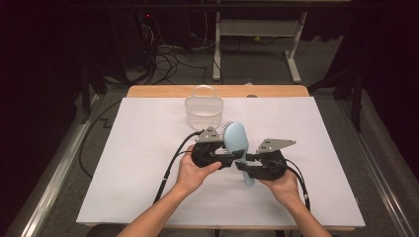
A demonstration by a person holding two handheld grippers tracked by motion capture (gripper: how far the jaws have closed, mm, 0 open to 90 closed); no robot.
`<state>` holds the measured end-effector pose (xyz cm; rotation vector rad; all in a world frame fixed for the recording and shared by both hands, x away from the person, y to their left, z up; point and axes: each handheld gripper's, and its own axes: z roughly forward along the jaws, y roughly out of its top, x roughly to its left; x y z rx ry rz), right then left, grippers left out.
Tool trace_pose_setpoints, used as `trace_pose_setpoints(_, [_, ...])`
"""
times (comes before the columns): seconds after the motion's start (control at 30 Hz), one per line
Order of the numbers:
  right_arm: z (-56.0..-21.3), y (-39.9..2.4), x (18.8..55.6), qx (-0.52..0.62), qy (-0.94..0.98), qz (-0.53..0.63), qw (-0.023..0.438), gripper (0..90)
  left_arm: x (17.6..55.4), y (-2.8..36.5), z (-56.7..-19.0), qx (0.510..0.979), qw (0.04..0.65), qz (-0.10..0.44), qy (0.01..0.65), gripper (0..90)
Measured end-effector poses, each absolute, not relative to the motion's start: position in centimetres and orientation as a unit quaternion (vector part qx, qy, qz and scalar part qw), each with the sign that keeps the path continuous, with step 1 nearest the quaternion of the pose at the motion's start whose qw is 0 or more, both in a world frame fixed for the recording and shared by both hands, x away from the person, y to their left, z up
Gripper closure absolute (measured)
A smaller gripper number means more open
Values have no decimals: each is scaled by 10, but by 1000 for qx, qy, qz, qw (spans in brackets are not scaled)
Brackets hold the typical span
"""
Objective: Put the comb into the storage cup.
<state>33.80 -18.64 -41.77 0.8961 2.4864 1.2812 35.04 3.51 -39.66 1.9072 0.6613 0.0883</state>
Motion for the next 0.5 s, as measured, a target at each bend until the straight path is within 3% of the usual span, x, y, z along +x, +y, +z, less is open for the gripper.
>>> trace_pose_setpoints(0.5, [-420,-197,338,311,820,470,98,374,354,48,-388,787,543,47,289,507])
